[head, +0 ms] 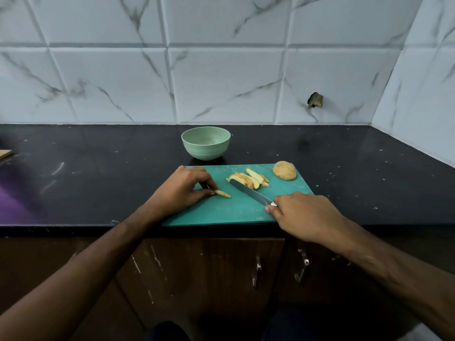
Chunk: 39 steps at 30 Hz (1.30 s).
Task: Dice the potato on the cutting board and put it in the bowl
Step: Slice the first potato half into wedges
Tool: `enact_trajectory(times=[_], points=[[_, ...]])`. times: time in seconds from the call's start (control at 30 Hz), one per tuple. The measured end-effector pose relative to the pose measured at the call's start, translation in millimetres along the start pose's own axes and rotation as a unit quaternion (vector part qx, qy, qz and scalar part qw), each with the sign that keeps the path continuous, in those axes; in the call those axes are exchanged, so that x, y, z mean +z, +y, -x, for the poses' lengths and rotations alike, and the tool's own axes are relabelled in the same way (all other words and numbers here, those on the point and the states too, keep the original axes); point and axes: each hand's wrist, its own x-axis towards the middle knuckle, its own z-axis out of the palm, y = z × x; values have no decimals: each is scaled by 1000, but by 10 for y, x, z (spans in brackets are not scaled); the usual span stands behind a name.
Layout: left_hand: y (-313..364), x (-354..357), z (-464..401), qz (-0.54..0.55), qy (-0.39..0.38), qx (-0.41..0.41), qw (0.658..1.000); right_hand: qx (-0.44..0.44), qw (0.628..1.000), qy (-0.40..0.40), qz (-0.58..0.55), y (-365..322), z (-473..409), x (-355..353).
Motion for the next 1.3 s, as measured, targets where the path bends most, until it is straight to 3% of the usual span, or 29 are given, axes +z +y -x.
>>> enact_trajectory(times=[0.43,0.6,0.7,1.13,1.3], points=[[41,1,73,28,-17,13,999,-30,999,-17,-22,-122,83,-110],[44,56,-8,91,-6,-62,994,-38,999,-11,-15,-180,128,-142],[-14,65,-46,109,-37,-91,989,-38,999,-4,-7,-185,137,-141],[-97,45,-128,170,-105,-100,975,-65,997,11,46,-245,188,-106],[-63,54,-134,191,-97,-86,973,-76,992,35,94,-279,242,-23]])
